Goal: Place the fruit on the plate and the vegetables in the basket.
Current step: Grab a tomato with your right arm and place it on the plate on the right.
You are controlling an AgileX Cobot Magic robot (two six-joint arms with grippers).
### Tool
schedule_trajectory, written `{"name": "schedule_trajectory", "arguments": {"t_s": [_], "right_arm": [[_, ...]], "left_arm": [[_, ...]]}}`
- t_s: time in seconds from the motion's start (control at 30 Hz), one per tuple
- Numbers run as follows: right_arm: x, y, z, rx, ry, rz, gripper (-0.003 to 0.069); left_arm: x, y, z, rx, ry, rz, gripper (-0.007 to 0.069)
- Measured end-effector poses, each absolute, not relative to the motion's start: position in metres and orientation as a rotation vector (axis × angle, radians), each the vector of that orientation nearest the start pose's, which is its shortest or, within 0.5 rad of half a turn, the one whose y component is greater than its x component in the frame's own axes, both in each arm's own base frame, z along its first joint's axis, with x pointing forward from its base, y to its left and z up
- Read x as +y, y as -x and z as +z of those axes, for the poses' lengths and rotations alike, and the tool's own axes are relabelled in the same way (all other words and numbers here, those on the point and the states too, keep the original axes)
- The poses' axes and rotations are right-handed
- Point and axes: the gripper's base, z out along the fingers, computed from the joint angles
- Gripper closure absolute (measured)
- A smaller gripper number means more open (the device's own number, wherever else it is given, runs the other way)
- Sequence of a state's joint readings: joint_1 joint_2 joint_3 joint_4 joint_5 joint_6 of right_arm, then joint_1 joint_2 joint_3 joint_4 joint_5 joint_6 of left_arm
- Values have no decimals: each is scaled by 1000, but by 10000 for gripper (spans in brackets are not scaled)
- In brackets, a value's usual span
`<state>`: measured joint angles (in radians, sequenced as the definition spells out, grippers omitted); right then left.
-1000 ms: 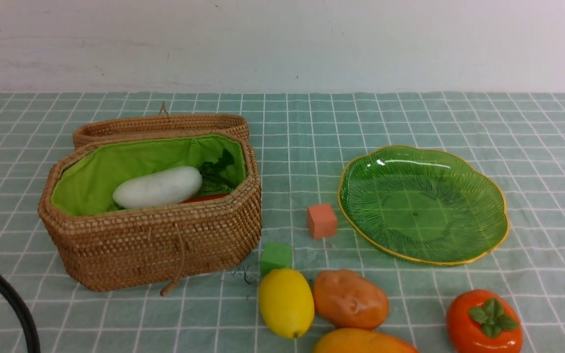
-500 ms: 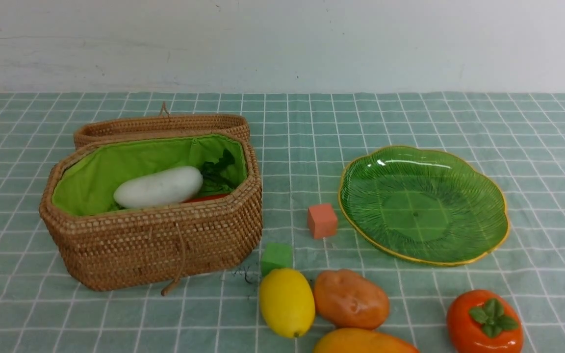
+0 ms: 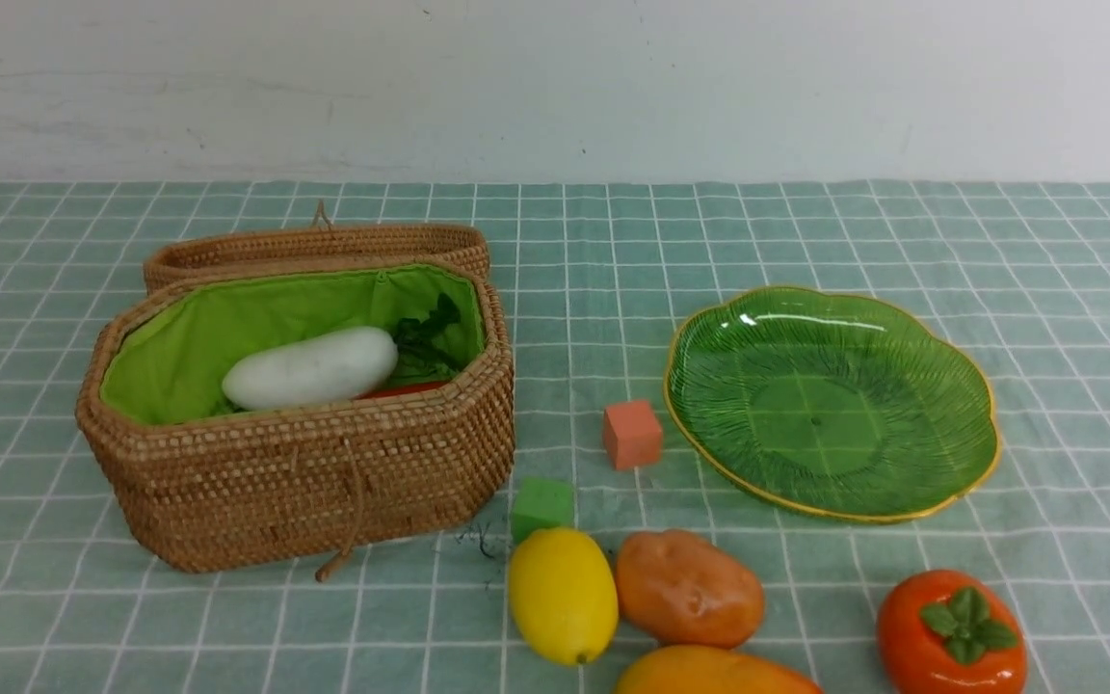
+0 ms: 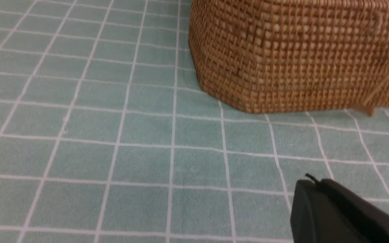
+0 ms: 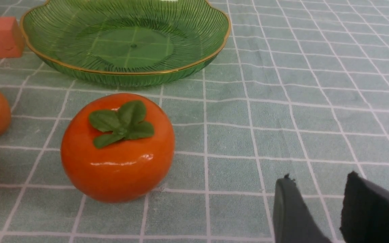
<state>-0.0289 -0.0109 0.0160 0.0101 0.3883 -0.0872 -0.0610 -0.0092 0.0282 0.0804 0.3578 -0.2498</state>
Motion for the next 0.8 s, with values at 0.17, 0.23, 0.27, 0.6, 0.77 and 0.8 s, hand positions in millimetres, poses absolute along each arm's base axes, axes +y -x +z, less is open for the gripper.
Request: {"name": "schedule_trajectory", "arguments": {"t_s": [0.17, 0.23, 0.27, 0.6, 0.77, 0.8], "right_arm": [[-1, -52, 173, 1877, 49, -70, 417], [-1, -52, 173, 1877, 49, -70, 417], [-1, -52, 173, 1877, 49, -70, 417], [-1, -54, 177, 1806, 10, -34, 417], [-1, -57, 203, 1506, -178, 146, 417], [-2, -56, 209, 1439, -228, 194, 417]], "left_arm": [[1, -53, 172, 1855, 136, -113, 630], [1, -53, 172, 1855, 129, -100, 629], [2, -53, 172, 1855, 123, -89, 627], [2, -53, 172, 1854, 120, -80, 621], [2, -53, 172, 1854, 118, -77, 617], [2, -53, 172, 1855, 118, -77, 615]]}}
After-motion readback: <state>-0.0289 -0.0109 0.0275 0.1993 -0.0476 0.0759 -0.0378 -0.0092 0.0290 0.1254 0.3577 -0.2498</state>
